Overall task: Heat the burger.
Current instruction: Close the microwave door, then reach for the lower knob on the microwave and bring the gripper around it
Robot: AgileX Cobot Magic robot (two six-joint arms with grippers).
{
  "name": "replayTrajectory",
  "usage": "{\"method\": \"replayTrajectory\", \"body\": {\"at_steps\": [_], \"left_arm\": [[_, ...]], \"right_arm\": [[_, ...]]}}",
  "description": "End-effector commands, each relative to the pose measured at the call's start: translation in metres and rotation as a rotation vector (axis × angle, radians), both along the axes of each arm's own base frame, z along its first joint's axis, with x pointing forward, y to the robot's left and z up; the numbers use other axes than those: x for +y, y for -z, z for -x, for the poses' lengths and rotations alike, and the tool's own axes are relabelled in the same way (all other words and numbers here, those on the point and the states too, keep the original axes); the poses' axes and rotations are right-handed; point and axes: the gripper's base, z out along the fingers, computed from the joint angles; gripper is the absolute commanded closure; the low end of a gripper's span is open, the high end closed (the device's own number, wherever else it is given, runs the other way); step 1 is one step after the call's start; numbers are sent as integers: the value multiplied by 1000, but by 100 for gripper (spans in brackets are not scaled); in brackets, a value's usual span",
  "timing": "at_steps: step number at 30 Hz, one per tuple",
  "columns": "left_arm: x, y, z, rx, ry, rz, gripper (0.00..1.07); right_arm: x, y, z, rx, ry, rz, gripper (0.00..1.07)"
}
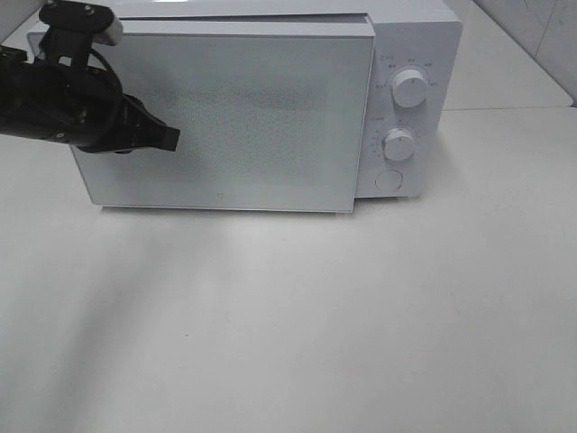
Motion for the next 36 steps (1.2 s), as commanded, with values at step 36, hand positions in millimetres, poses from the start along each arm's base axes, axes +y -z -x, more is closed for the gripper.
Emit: {"method": "replayTrajectory", "body": {"at_steps": [36], "left_arm": [[-174, -3, -20, -115, 438, 66, 107]], "right_arm": [[-1, 0, 3, -34, -3, -4, 34]]}}
